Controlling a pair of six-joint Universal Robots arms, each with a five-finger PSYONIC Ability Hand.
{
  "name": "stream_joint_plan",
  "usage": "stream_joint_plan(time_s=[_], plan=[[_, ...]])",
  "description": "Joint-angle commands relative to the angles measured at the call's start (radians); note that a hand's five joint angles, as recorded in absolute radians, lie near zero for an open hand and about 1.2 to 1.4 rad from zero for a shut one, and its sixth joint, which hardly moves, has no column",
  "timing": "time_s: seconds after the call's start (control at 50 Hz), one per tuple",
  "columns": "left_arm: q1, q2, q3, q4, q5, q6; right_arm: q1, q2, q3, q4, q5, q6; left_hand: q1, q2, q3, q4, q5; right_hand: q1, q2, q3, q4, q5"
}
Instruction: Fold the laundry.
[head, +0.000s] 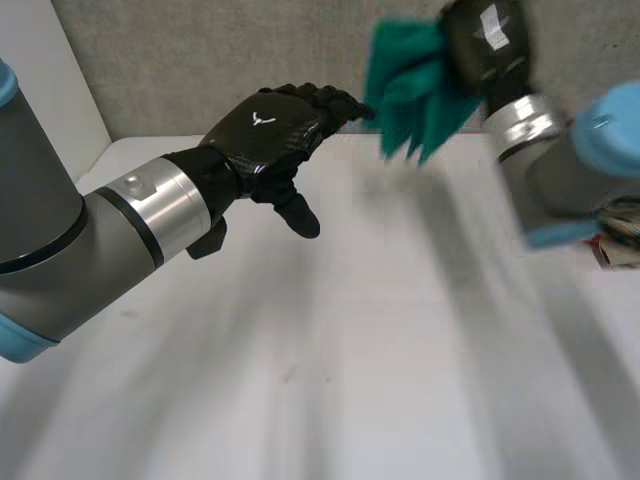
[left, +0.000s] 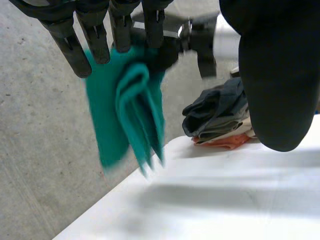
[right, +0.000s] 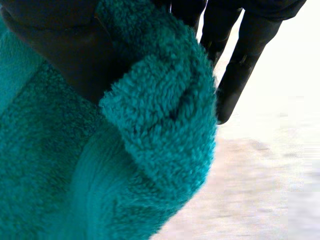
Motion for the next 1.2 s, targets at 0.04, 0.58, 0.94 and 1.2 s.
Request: stream_joint_plan(time_s=[0.04,0.58,0.94,1.2], plan=[[-0.009,0.002,-0.021,0.003,0.003,-0.012,-0.305,-0.002,-0.056,-0.102,-0.062,0.115,0.057,0.048,0.042,0.051,0.033,0.337,0.239,0.223,0.199,0.278],[-0.078,0.019,-0.087,0.055,0.01,-0.012,-0.761,0.172,0.16,-0.302,-0.553,0.269,0.022,0.013,0.007,0.016,-0.002,0.337,0.239,0.223,0.199,0.278],[-0.099,0.08,-0.11,0.07,0.01,-0.015,-0.82,-0.062,0.163,0.321,-0.286,0.127,0.013,0.004,-0.002,0.007,-0.011,-0.885,-0.983,-0.998,-1.022,-0.943],[-0.086,0.157,-0.089,0.092,-0.017,-0.041,-0.56,-0.32,0.195,0.28,-0.002,-0.071,0.016,0.007,0.001,0.01,-0.008,-0.885,-0.983,-0.998,-1.022,-0.943]])
